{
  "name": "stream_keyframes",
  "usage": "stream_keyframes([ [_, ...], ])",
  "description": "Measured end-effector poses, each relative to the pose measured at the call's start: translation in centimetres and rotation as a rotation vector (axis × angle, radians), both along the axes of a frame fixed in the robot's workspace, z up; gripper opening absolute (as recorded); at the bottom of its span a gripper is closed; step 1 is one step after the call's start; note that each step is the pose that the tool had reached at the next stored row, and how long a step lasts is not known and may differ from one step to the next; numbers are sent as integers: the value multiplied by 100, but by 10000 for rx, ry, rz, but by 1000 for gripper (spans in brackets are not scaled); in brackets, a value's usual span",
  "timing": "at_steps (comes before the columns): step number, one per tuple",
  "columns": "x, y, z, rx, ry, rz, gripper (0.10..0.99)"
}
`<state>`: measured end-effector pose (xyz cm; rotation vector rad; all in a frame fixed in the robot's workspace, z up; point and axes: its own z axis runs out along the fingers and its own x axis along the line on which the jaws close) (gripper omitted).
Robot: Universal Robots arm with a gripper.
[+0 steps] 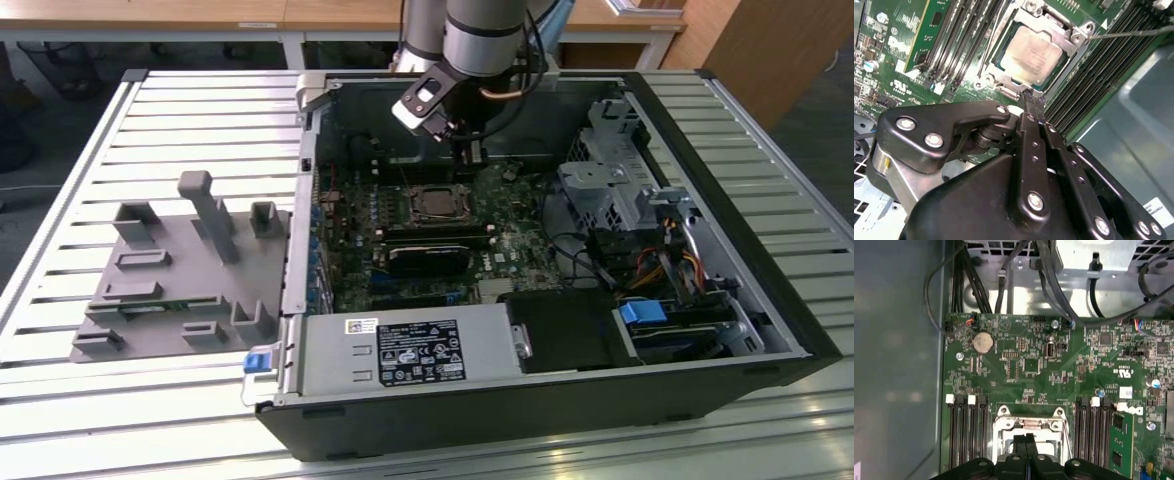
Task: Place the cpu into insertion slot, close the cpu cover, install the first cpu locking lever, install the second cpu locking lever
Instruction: 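Close the cpu cover, then install the first cpu locking lever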
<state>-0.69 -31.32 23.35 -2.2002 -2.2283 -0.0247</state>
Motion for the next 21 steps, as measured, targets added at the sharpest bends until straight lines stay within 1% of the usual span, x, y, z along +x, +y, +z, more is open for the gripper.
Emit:
stream_keyframes([
  [7, -68, 0, 0, 0, -1, 1, 106],
  [21, -76, -1, 3, -1, 0, 1, 106],
])
